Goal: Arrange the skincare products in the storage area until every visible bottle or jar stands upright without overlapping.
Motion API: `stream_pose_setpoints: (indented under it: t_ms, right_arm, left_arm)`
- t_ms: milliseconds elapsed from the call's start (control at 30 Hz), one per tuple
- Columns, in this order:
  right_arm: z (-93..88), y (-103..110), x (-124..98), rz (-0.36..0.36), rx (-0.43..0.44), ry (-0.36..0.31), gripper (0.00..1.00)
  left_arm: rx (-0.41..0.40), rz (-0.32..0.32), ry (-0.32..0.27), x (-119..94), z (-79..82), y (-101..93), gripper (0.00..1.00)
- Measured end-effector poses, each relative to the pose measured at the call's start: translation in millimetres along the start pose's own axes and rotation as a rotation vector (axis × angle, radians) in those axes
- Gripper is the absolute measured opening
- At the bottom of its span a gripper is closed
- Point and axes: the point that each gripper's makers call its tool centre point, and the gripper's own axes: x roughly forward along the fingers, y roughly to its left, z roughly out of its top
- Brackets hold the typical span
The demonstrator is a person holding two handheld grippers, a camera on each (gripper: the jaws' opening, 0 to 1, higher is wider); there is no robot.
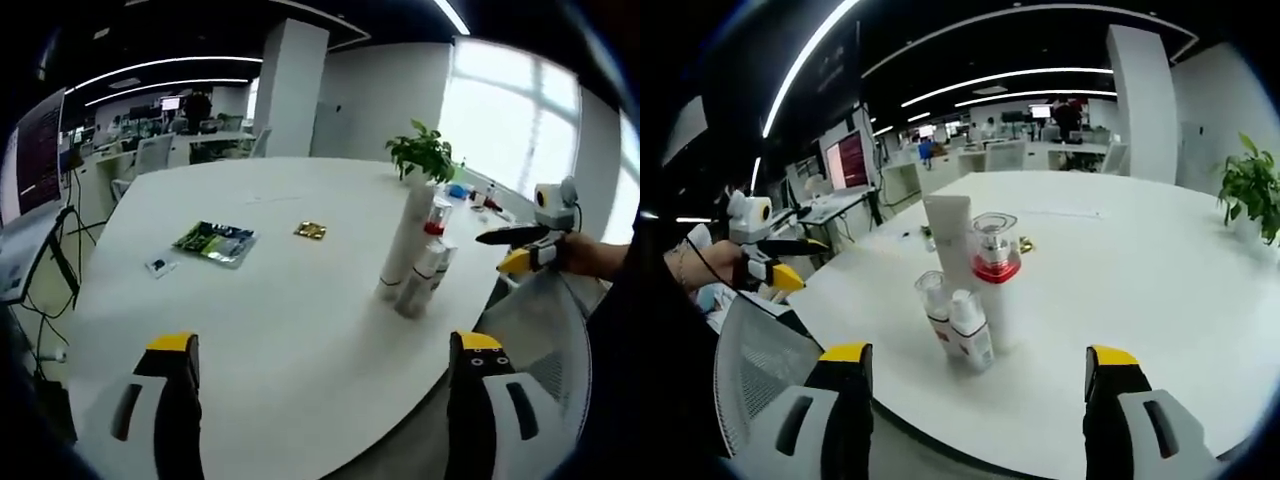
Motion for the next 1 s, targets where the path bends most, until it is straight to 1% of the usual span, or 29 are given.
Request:
stream_pose_setpoints:
  t_ms: [100,133,233,300,367,433,467,567,600,633,700,833,1000]
  right_arm:
    - [-0.9,-0.3,0.1,-0.004,0.001,0.002,0.91]
    - [-1.1,-0.7,0.2,-0.006,0.003,0.003,0.91]
    - [-0.8,-1.8,0.9,-0.01,0.004,0.005,0.91]
    - [-0.8,-1.5,1.1,-0.011,0.004,0.008,0.91]
    - [-0.8,-1.7,1.4,-0.012,0.004,0.01,0.91]
    - [-1.2,-2.3,1.7,-0.017,0.001,0.014,0.91]
    - [-1.4,-2.4,1.9,-0.018,0.001,0.015,0.91]
    - [-2.7,-4.2,2.1,-0.023,-0.004,0.021,0.91]
    - [-3.1,-4.6,2.4,-0.025,-0.007,0.023,0.91]
    - [-3.5,-4.6,2.7,-0.026,-0.008,0.025,0.91]
    - [-4.0,-5.3,3.4,-0.028,-0.008,0.028,0.9]
    - [-5.1,-7.5,3.8,-0.038,-0.002,0.033,0.9]
    - [-6.5,-10.4,4.9,-0.049,0.007,0.043,0.9]
  left_arm:
    - [0.004,0.004,-0.007,5.0,5.7,8.4,0.95]
    - [0.005,0.004,-0.011,6.7,7.6,7.7,0.94]
    - [0.001,0.007,-0.023,11.6,14.8,16.1,0.93]
    - [-0.001,0.009,-0.022,15.9,18.2,17.9,0.93]
    - [-0.001,0.007,-0.016,20.7,20.3,23.8,0.92]
    - [-0.001,0.01,-0.003,26.5,22.9,34.8,0.91]
    - [0.002,0.009,-0.002,29.0,23.9,33.4,0.91]
    - [-0.006,0.006,0.002,36.7,27.4,37.2,0.9]
    - [-0.009,0.004,0.004,39.6,28.8,44.5,0.9]
    - [-0.01,0.006,0.007,41.9,29.3,47.1,0.89]
    - [-0.005,0.011,0.029,47.6,29.9,50.6,0.88]
    - [0.0,0.007,0.036,57.1,32.7,58.6,0.86]
    - [0.027,0.007,0.07,73.2,33.5,67.1,0.83]
